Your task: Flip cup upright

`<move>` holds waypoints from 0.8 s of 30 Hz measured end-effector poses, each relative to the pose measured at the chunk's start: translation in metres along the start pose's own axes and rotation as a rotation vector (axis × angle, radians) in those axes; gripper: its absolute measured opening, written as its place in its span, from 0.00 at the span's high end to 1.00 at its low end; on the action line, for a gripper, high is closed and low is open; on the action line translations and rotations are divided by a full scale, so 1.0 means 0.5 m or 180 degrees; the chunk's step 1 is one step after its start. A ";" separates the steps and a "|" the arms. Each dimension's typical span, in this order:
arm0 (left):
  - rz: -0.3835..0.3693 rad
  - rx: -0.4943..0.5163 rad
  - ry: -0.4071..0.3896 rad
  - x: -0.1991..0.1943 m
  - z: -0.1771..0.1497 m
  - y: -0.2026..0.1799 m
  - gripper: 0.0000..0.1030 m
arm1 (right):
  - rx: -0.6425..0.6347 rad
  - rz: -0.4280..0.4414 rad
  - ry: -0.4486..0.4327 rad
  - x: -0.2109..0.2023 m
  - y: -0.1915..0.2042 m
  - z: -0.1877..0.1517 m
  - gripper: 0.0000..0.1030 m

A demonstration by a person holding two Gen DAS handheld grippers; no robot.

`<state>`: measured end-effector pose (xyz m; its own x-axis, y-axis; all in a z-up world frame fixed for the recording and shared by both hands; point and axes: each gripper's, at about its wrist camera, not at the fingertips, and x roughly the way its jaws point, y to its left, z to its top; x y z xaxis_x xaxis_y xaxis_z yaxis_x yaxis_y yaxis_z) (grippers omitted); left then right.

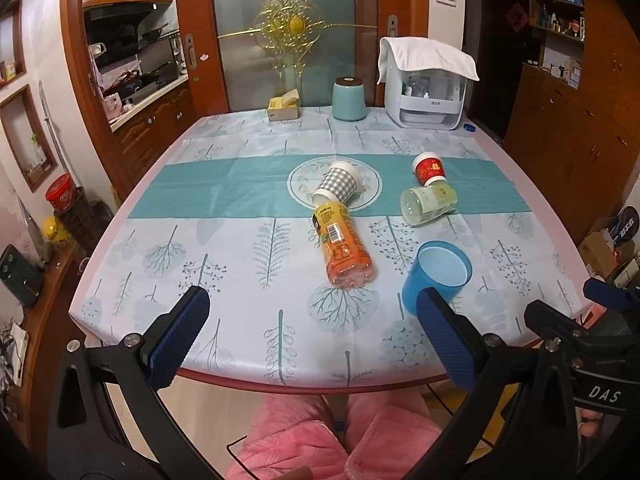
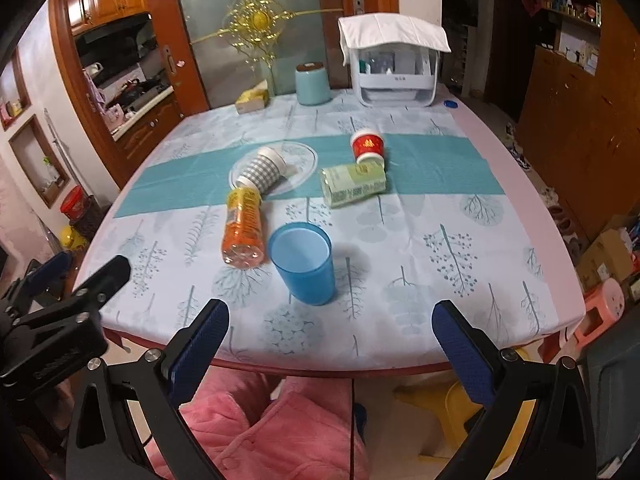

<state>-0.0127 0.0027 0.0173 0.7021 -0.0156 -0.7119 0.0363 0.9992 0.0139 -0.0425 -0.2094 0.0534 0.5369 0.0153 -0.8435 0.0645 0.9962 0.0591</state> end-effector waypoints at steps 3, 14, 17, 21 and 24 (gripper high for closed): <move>0.0012 0.0012 0.0000 0.005 -0.002 0.001 0.00 | 0.0004 0.0059 0.0034 0.019 -0.003 0.000 0.00; -0.0098 0.0077 -0.0001 0.013 -0.002 -0.014 0.00 | 0.0122 0.0056 -0.0020 0.042 -0.010 0.006 0.00; -0.0118 0.0099 0.0017 0.017 -0.002 -0.016 0.00 | 0.0157 0.0072 -0.0039 0.041 -0.011 0.009 0.00; -0.0118 0.0102 0.0034 0.021 -0.004 -0.016 0.00 | 0.0178 0.0060 -0.0051 0.041 -0.013 0.011 0.00; -0.0106 0.0122 0.0059 0.027 -0.004 -0.016 0.00 | 0.0155 0.0045 -0.0057 0.043 -0.013 0.010 0.00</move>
<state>-0.0051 -0.0056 0.0061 0.6866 -0.0480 -0.7254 0.0869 0.9961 0.0164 -0.0272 -0.2161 0.0378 0.5530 0.0275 -0.8327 0.0973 0.9905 0.0973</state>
